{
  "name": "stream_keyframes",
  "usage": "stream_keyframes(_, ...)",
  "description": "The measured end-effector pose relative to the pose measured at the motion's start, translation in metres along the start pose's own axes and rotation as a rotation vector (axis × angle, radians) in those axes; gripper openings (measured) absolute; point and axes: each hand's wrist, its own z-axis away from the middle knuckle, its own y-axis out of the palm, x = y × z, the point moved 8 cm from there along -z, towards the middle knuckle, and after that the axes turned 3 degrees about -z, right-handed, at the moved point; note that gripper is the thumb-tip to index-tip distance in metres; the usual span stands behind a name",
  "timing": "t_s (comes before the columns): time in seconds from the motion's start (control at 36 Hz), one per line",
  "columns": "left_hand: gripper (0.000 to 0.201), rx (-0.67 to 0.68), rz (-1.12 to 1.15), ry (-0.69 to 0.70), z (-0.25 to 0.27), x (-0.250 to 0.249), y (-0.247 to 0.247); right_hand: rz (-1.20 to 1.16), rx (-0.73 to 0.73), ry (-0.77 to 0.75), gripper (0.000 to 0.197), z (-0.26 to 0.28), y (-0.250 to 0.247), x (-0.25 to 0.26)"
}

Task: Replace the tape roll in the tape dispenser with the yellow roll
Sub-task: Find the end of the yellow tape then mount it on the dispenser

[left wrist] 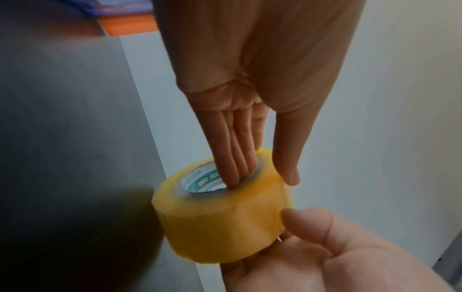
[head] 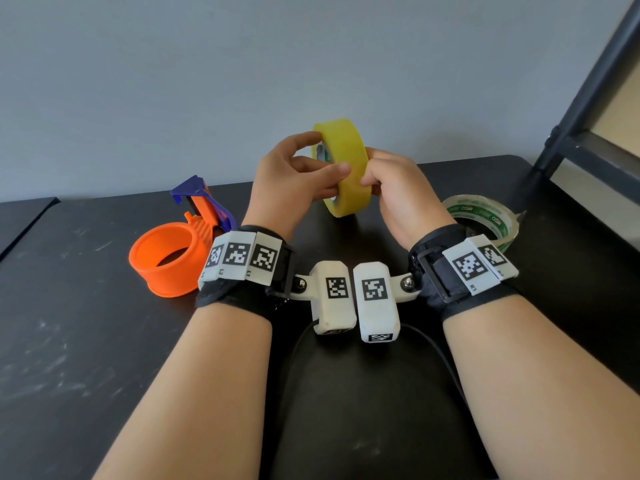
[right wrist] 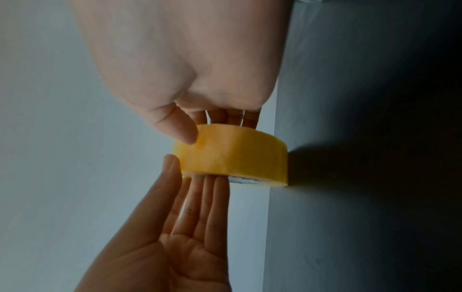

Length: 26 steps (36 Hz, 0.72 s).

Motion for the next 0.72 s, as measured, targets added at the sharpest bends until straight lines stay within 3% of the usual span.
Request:
stream_keyframes(0.19,0.059,-0.017,0.011,0.009,0.001,-0.003,-0.002,0.056,0.023,-0.021,0.054,0.002,0.003,-0.002)
stream_keyframes(0.33,0.053,-0.059,0.017,0.016,0.000,-0.005,-0.006,-0.008,0.012,0.008,0.044,-0.001,0.003,-0.003)
stream_keyframes(0.5,0.052,-0.056,0.015,0.025,0.001,-0.005,-0.005,-0.045,-0.008,0.029,0.061,-0.004,0.002,-0.006)
stream_keyframes(0.58,0.053,-0.054,0.012,0.025,0.001,-0.006,-0.004,-0.053,-0.022,0.032,0.057,-0.007,-0.001,-0.008)
stream_keyframes(0.72,0.052,-0.076,0.008,0.036,0.000,-0.007,-0.005,-0.042,0.016,0.039,0.032,-0.008,0.000,-0.010)
